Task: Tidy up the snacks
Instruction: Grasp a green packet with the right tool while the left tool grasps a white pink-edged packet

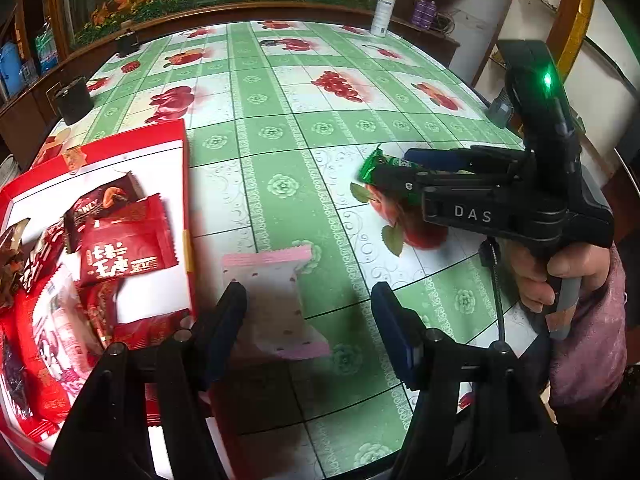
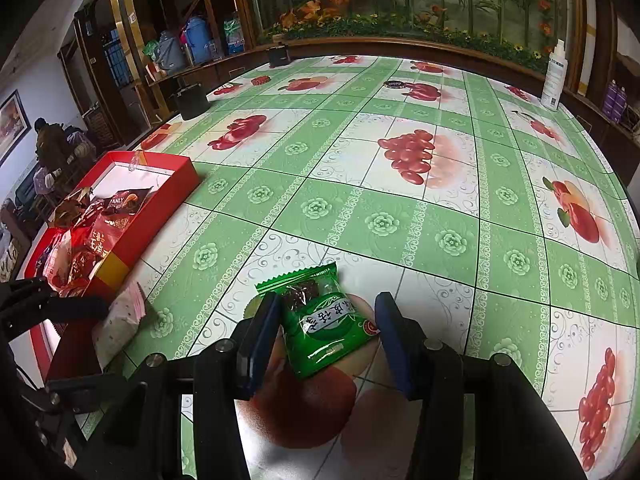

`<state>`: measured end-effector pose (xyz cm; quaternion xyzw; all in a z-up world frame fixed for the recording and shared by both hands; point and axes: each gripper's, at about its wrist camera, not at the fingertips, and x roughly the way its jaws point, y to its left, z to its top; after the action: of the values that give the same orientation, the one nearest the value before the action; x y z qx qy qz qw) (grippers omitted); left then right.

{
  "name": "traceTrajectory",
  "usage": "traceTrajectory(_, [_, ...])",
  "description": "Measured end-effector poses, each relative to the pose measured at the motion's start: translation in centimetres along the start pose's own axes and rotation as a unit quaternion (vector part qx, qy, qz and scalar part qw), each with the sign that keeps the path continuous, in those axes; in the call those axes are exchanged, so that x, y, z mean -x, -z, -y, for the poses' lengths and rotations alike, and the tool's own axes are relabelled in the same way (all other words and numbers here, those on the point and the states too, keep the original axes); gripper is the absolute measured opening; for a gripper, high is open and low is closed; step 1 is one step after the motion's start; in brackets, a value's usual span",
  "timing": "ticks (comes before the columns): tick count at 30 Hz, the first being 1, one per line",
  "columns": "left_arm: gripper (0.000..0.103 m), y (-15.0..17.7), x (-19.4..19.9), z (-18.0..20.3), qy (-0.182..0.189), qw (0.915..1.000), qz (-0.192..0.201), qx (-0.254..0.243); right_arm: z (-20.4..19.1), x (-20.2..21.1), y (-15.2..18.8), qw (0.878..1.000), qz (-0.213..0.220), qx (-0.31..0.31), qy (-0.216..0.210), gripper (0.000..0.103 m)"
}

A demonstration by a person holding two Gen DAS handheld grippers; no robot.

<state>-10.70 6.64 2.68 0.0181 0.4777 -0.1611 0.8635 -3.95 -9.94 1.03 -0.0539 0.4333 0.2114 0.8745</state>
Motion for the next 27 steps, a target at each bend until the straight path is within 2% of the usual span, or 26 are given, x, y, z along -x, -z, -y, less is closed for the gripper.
traceTrajectory(6, [0.064,-0.1,0.0,1.3,0.034,0.9994,0.003,0.004,0.0,-0.1,-0.1,1.0,-0.001,-0.002,-0.001,0.05])
traceTrajectory(11, [0.064,-0.2,1.1,1.0,0.003,0.9997,0.019,0.017,0.0,0.0,0.0,1.0,0.0,-0.002,-0.002,0.051])
traceTrajectory(15, [0.064,-0.4,1.2,1.2,-0.027,0.9994,0.02,0.0,0.1,0.0,0.0,1.0,-0.001,-0.002,-0.002,0.051])
traceTrajectory(20, [0.064,-0.1,-0.6,1.7,-0.034,0.9994,-0.005,-0.008,0.0,0.0,0.0,1.0,0.0,-0.002,-0.002,0.051])
traceTrajectory(27, [0.064,0.1,-1.0,0.9,-0.037,0.9993,-0.007,0.009,0.0,0.0,0.0,1.0,-0.001,-0.001,-0.001,0.052])
